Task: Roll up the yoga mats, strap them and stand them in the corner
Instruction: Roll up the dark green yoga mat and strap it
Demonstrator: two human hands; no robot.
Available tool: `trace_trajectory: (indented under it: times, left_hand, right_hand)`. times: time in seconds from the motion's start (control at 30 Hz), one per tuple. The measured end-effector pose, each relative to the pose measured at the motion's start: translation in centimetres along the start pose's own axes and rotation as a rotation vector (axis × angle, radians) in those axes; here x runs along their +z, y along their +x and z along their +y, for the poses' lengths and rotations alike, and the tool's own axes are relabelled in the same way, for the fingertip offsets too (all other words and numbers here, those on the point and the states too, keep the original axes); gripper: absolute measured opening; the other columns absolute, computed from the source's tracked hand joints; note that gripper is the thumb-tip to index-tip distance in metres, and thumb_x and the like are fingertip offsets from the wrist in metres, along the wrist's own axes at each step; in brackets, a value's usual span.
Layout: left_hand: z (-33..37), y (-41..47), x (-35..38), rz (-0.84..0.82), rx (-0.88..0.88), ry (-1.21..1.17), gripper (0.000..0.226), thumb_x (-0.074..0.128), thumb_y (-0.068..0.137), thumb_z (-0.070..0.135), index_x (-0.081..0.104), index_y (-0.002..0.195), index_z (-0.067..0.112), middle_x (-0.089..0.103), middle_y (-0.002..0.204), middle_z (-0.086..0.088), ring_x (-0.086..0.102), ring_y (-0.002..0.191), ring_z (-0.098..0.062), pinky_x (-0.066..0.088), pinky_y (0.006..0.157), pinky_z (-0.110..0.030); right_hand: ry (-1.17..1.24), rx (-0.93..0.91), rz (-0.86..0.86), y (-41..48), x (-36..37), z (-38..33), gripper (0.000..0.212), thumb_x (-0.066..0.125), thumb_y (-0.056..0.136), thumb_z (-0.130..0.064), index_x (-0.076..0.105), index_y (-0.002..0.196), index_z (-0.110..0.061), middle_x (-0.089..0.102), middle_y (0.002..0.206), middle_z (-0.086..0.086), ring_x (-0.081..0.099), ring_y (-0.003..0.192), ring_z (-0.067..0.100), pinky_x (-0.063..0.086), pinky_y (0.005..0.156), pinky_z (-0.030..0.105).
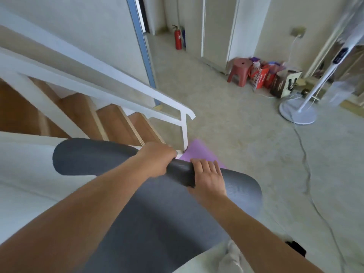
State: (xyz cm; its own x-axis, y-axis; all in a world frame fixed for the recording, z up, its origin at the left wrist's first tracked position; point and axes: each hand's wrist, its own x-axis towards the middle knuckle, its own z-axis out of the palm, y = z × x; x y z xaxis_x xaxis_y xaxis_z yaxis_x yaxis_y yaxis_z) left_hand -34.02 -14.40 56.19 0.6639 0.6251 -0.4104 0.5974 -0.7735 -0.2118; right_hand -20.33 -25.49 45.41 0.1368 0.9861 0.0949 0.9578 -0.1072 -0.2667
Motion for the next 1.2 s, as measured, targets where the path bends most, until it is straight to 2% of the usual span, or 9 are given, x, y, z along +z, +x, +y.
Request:
trace_trajectory:
  times: [0.17,0.33,0.43,0.53,0.7,0.87,1.0,1.1,1.2]
  left_hand:
    - [-4.7,-11.3,-7.5,0.148,-0.094,0.117,0.034,0.076,0.081,0.031,0.065,0.112,0.022,0.047,0.114,-0.002,0.055,0.088,-0.023,0.041,0.066,-0.030]
    - [-5.8,-20.5,-6.8,0.520,-0.361,0.325,0.085,0.083,0.062,0.044,0.052,0.135,0.013,0.051,0.127,-0.014,0.047,0.115,-0.037,0.025,0.113,-0.054]
    - [-6.3,-24.1,-5.9,0.546,-0.476,0.295,0.084,0.089,0.053,0.037,0.054,0.125,0.007,0.056,0.114,-0.016,0.054,0.103,-0.036,0.040,0.103,-0.053]
    - [-6.9,-26.5,-6.2,0.550,-0.496,0.177,0.063,0.089,0.065,0.037,0.055,0.112,0.013,0.060,0.104,-0.009,0.059,0.089,-0.027,0.055,0.078,-0.041]
    - [-7.2,-30.0,-7.9,0.429,-0.574,-0.021,0.034,0.064,0.095,0.036,0.050,0.121,0.019,0.064,0.109,0.000,0.068,0.092,-0.023,0.059,0.082,-0.039]
    - [-6.3,-32.9,-6.6,0.182,-0.469,-0.140,0.030,0.068,0.086,0.036,0.064,0.111,0.021,0.069,0.098,0.001,0.067,0.087,-0.019,0.060,0.084,-0.037]
    - [-5.9,-36.7,-1.9,0.070,-0.324,-0.198,0.040,0.070,0.081,0.046,0.061,0.111,0.022,0.067,0.100,0.002,0.064,0.088,-0.019,0.056,0.085,-0.035]
    - [-6.4,-39.6,2.9,0.091,-0.246,-0.146,0.040,0.069,0.080,0.048,0.052,0.106,0.022,0.059,0.092,0.005,0.058,0.082,-0.018,0.048,0.076,-0.031]
    - [-6.7,-41.2,7.5,0.195,-0.268,-0.080,0.029,0.065,0.088,0.035,0.054,0.109,0.018,0.062,0.095,0.002,0.062,0.083,-0.021,0.048,0.071,-0.031]
  right_hand:
    - [0.020,-0.169,-0.023,1.5,-10.6,-7.5,0.054,0.069,0.084,-0.035,0.045,0.129,-0.016,0.050,0.126,0.002,0.044,0.120,0.024,0.037,0.099,0.032]
    - [-0.035,-0.360,0.156,2.2,-16.8,-13.5,0.058,0.085,0.068,-0.038,0.055,0.107,-0.010,0.061,0.101,0.005,0.060,0.091,0.026,0.050,0.075,0.037]
    - [-0.048,-0.565,0.312,1.5,-18.6,-16.6,0.070,0.098,0.036,-0.027,0.058,0.088,-0.006,0.059,0.074,0.006,0.058,0.061,0.026,0.047,0.053,0.033]
    - [-0.074,-0.665,0.405,0.7,-20.1,-18.6,0.079,0.099,0.037,-0.031,0.052,0.096,-0.008,0.059,0.076,0.006,0.058,0.064,0.026,0.050,0.056,0.034]
    - [-0.219,-0.630,0.454,-2.1,-22.0,-21.6,0.079,0.094,0.042,-0.044,0.063,0.105,-0.009,0.061,0.090,0.010,0.059,0.080,0.029,0.052,0.076,0.041]
    - [-0.171,-0.434,0.263,-6.5,-19.6,-26.0,0.089,0.094,0.033,-0.023,0.057,0.112,-0.005,0.059,0.089,0.009,0.058,0.073,0.028,0.048,0.058,0.032]
    - [-0.231,-0.441,-0.003,-10.5,-17.9,-28.8,0.034,0.066,0.086,-0.020,0.051,0.115,-0.015,0.059,0.097,0.002,0.056,0.082,0.024,0.039,0.062,0.032]
    - [-0.255,-0.393,-0.113,-13.7,-16.0,-31.4,0.013,0.056,0.090,-0.015,0.050,0.102,-0.017,0.045,0.070,-0.004,0.049,0.065,0.021,0.042,0.059,0.032]
    - [-0.281,-0.327,-0.164,-16.1,-13.6,-34.2,0.016,0.053,0.088,-0.012,0.042,0.095,-0.020,0.055,0.083,-0.001,0.051,0.070,0.023,0.037,0.055,0.032]
